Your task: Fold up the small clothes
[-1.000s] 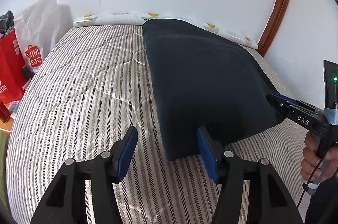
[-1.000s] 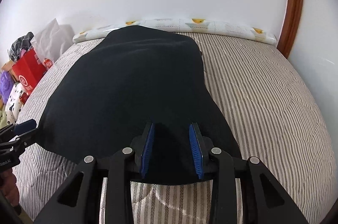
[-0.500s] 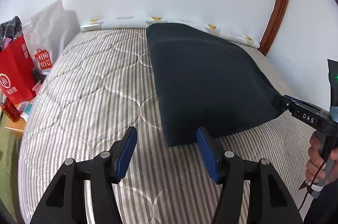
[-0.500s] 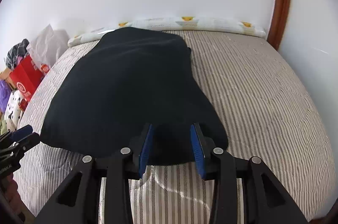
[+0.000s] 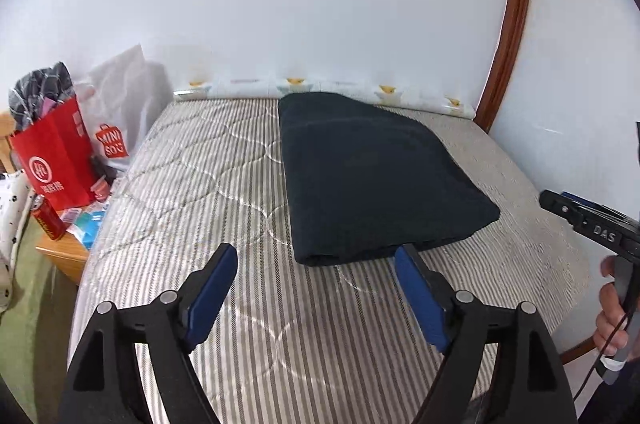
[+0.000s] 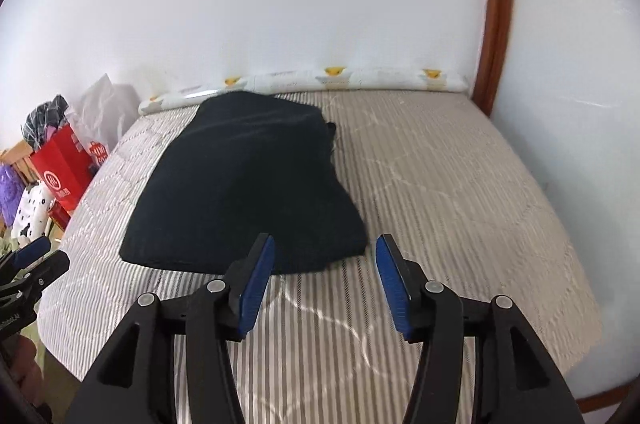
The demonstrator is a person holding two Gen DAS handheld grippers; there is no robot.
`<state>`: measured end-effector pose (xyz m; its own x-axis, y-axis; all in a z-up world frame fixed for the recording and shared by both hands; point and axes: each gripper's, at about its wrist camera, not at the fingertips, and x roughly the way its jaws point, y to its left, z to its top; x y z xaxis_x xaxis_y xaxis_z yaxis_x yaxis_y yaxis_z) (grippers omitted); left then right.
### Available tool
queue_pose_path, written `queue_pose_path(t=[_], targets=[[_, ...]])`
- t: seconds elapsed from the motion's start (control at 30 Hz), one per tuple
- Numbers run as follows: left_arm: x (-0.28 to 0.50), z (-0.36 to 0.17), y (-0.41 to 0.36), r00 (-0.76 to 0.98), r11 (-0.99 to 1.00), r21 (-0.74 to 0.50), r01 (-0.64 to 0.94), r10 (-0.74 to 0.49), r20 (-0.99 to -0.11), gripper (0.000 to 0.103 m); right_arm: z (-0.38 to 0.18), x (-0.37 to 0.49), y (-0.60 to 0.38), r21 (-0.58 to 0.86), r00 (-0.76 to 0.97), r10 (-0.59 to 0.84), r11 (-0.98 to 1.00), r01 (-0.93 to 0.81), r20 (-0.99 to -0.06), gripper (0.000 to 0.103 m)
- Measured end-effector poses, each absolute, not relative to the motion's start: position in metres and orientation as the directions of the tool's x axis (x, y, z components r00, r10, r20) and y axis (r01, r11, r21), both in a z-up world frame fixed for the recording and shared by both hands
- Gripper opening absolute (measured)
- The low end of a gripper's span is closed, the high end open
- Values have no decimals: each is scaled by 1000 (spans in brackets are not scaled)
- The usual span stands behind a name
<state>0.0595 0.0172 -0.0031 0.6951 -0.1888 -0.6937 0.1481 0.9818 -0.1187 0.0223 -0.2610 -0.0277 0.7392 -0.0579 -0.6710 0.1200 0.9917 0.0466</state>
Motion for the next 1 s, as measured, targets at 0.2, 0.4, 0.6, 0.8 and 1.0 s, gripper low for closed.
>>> queue_pose_path(t=[0.2,0.4,0.6,0.8,1.0], targets=[[27,26,11,725,985,-105,139,-173,-666,86,-5,-30,-273,60,765,-101,982,180,-637,83],[1,40,0,746,984,-95,152,-177,-642,87,6,-70,-277,29,788,-167,973,228,-592,95],[-8,45,-14,757,985,-75,154,-167,-632,87,7,-85,-285,-3,779,-219,963,269,-588,99],[-10,47,-21,763,987,-56,151,-152,-628,87,6,-97,-292,11,779,-236,955,297,-581,99],[-12,50,-25,767,988,-54,148,-149,-624,87,6,-101,-291,3,776,-248,952,307,-581,99]])
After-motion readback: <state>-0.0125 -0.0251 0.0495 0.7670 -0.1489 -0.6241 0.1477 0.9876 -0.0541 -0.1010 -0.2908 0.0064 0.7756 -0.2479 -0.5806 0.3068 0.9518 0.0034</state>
